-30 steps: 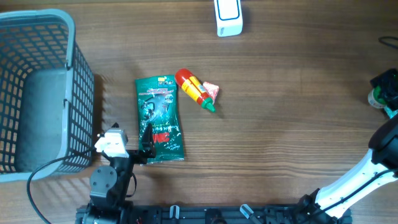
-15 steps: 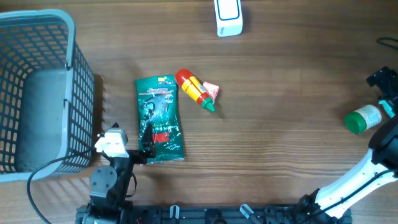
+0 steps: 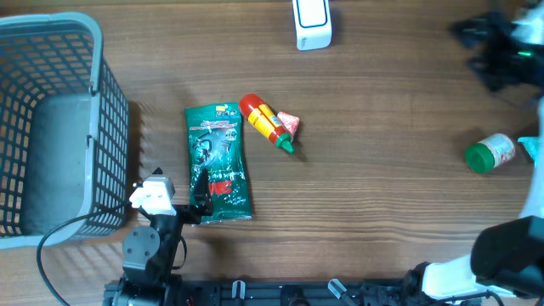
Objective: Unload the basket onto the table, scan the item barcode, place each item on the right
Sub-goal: 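Move the right gripper back over the snack bag and sauce bottle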
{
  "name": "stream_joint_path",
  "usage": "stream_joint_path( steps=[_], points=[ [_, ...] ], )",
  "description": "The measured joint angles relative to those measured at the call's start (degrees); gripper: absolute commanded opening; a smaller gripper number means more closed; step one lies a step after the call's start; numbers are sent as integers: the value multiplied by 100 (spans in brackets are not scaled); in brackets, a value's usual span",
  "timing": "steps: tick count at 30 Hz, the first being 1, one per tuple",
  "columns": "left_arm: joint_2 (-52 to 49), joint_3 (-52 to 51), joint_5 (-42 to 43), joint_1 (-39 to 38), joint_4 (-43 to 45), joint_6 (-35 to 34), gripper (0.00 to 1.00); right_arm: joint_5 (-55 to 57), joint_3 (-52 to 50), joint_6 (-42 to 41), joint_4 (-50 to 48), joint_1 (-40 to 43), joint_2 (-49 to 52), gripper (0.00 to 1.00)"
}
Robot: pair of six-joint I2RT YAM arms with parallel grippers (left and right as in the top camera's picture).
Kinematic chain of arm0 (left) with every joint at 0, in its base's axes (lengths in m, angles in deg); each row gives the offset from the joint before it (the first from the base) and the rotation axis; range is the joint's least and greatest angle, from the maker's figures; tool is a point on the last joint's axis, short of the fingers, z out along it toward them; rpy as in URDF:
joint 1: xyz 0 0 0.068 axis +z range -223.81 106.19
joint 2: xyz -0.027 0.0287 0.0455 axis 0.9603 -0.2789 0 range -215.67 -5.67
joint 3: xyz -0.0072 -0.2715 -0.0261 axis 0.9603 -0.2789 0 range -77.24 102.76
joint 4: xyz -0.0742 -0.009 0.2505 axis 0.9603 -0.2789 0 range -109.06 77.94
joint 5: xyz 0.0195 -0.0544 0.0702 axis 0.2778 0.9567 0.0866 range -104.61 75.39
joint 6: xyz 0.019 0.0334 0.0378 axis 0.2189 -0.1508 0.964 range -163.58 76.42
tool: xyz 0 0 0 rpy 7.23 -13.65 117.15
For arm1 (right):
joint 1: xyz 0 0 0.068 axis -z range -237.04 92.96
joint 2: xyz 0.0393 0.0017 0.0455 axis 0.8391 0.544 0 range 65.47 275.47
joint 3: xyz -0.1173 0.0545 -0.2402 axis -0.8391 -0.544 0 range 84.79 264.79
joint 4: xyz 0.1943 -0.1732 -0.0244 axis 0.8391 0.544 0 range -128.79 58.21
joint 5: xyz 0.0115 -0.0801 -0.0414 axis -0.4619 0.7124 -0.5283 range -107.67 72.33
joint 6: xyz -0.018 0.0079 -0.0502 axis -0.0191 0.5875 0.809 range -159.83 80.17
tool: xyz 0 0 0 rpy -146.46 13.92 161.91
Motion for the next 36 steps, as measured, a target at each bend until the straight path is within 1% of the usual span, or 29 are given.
stream_joint_path(
  steps=[1,2,4,5,8,11,12,15,18,21,24,27,31,34,36],
  points=[
    [0,0,0,0,2,0,100,2,0,118,-9,-404,2,100],
    [0,0,0,2,0,0,100,234,0,358,-92,-1220,2,100],
    [0,0,0,2,2,0,100,415,0,562,-149,-1740,4,100],
    [0,0,4,2,2,0,100,1132,0,654,-315,-2538,15,100],
    [0,0,0,2,2,0,100,2109,0,901,-629,-3685,195,100],
    [0,0,0,2,2,0,100,2664,0,1375,-887,-4677,743,100],
    [0,0,0,0,2,0,100,2802,0,1521,-949,-4859,931,100],
    [0,0,2,0,2,0,100,3445,0,1764,-1126,-5272,1504,100],
    [0,0,0,0,2,0,100,4354,0,1897,-1174,-5650,2076,100],
    [0,0,2,0,2,0,100,5147,-7,2107,-1180,-5998,2424,98],
    [0,0,0,2,2,0,100,5884,-7,2271,-1325,-6275,2514,91],
    [0,0,0,0,2,0,100,6437,-4,2337,-1331,-6345,2667,89],
    [0,0,0,2,0,0,100,6909,-4,2367,-1237,-6345,3058,87],
    [0,0,0,0,2,0,100,7073,-7,2402,-1211,-6413,3139,81],
    [0,0,0,2,0,0,100,7239,-7,2406,-1209,-6485,3139,75]
  ],
)
